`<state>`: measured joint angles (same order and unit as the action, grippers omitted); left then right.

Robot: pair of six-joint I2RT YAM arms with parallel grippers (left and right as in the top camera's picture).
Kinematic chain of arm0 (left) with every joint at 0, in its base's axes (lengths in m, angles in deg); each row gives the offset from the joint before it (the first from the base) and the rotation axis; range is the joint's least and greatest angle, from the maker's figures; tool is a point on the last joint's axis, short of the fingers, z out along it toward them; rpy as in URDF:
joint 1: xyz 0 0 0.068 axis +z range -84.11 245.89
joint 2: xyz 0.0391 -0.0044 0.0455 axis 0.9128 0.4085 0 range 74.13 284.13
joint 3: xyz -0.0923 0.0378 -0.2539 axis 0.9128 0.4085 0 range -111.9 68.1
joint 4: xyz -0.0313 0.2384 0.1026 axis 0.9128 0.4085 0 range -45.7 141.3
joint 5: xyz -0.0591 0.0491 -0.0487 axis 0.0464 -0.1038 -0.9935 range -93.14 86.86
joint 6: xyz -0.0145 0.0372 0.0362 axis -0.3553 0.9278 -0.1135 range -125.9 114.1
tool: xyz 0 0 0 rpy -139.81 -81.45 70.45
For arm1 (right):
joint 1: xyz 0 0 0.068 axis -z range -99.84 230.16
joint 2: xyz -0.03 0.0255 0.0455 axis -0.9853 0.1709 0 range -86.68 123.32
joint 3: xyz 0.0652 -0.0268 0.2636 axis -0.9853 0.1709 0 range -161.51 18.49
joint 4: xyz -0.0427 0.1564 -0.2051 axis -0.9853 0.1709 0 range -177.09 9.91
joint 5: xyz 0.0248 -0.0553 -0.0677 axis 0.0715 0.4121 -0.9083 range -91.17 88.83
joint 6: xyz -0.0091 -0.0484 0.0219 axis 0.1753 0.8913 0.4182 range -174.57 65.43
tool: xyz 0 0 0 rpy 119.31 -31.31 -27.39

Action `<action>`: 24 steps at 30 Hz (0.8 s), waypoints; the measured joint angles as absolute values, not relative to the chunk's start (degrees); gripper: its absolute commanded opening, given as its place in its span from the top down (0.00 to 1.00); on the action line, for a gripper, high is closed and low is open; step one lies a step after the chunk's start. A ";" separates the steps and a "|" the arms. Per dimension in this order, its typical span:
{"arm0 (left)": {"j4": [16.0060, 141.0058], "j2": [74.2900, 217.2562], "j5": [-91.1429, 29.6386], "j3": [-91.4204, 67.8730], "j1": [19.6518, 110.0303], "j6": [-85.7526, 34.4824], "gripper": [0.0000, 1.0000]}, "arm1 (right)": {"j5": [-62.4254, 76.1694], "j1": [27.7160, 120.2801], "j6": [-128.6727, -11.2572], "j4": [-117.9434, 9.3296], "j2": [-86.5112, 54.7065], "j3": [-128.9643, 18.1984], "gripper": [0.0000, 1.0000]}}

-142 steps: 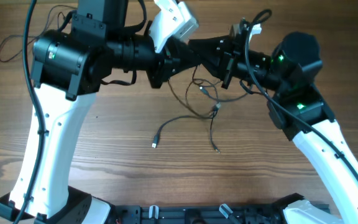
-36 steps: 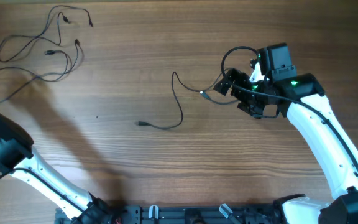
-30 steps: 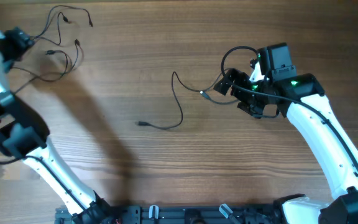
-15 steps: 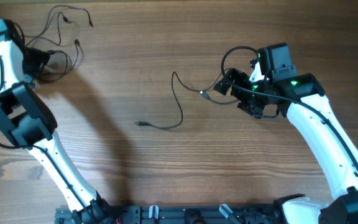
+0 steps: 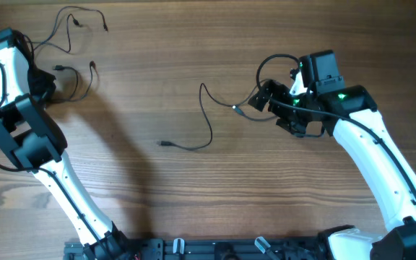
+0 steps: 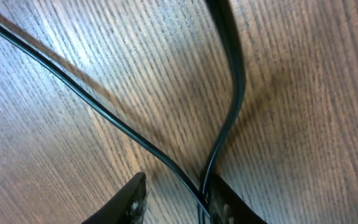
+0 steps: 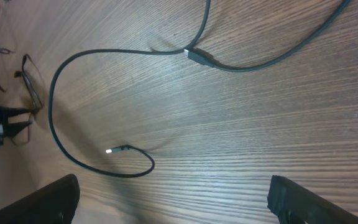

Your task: Untangle cables

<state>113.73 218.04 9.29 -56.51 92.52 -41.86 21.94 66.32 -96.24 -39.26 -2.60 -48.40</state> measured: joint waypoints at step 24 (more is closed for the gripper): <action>123.65 206.00 -32.37 -56.78 61.49 -12.58 0.00 | -3.59 68.44 -94.47 -37.20 -2.56 -48.40 0.00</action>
<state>123.65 206.00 -32.37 -56.78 61.49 -12.58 -3.59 68.44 -94.47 -37.20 -2.56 -48.40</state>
